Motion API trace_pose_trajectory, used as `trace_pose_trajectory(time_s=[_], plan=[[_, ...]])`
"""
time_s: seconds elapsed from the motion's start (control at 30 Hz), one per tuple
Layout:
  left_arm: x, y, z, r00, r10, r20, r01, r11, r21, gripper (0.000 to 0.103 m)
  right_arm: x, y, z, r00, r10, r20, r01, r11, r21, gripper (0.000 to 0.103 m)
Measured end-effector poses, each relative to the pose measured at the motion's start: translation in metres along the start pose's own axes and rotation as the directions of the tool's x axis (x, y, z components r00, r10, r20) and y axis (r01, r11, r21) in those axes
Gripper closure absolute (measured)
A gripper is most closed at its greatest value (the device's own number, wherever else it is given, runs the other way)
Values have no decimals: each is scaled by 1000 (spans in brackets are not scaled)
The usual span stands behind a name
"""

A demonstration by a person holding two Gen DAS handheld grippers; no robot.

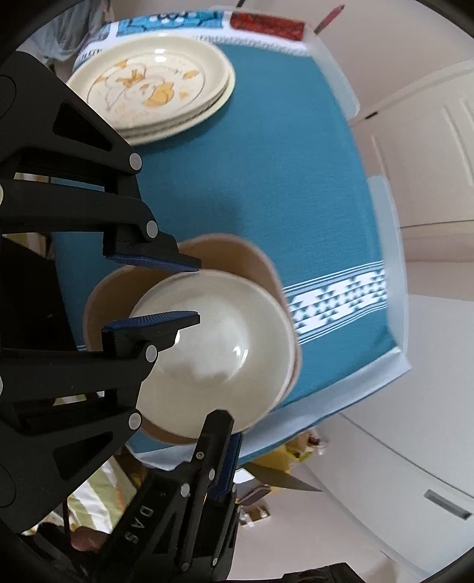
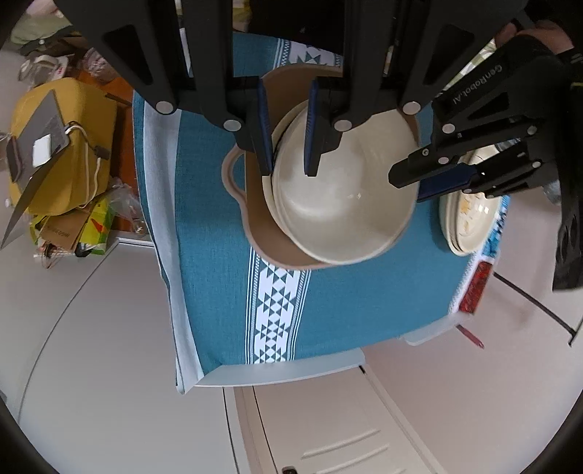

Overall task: Organize plates and bowls
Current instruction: 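Lift the white bowl and lower it into the cream bowl, open, then grasp the taupe bowl rim of the bowl stack with the right gripper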

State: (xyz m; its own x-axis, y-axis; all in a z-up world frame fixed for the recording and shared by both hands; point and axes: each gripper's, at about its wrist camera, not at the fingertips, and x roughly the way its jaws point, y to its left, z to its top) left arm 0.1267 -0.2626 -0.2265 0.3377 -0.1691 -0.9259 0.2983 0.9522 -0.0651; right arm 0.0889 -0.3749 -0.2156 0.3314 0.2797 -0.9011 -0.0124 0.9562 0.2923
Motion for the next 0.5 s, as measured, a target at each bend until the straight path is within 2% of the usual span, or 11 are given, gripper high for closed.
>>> trace_pose_trajectory(time_s=[0.07, 0.17, 0.2, 0.23, 0.27, 0.3, 0.33, 0.37, 0.4, 0.47, 0.5], plan=[[-11, 1, 4, 999, 15, 29, -15, 1000, 3, 82, -6, 0, 2, 1000, 10, 9, -10, 1000, -4, 87], [-34, 5, 9, 996, 23, 91, -22, 1000, -13, 71, -27, 1, 9, 997, 54, 51, -54, 999, -9, 87], [-42, 7, 10, 993, 31, 118, -29, 999, -20, 56, -36, 1, 11, 995, 65, 71, -64, 998, -13, 87], [-54, 9, 11, 986, 42, 160, -39, 999, -26, 30, -45, 2, 13, 993, 71, 93, -70, 997, -19, 87], [-64, 11, 11, 979, 49, 199, -44, 999, -28, 17, -55, 2, 15, 991, 72, 115, -69, 997, -26, 84], [-75, 12, 12, 968, 57, 243, -52, 998, -30, 1, -62, 1, 17, 989, 71, 133, -67, 997, -32, 71], [-87, 14, 12, 954, 70, 293, -63, 997, -33, 0, -71, 1, 18, 986, 71, 154, -66, 997, -36, 59], [-95, 16, 12, 944, 78, 321, -73, 997, -30, 0, -81, 0, 19, 981, 72, 181, -66, 997, -41, 27], [-102, 17, 15, 939, 89, 334, -86, 996, -24, 0, -89, -1, 19, 976, 72, 206, -65, 997, -42, 1], [-110, 22, 16, 939, 104, 329, -105, 994, -15, 0, -102, -6, 21, 966, 66, 249, -55, 997, -50, 0], [-114, 26, 15, 942, 94, 322, -94, 995, -15, 0, -105, -8, 23, 973, 55, 224, -42, 997, -64, 0]])
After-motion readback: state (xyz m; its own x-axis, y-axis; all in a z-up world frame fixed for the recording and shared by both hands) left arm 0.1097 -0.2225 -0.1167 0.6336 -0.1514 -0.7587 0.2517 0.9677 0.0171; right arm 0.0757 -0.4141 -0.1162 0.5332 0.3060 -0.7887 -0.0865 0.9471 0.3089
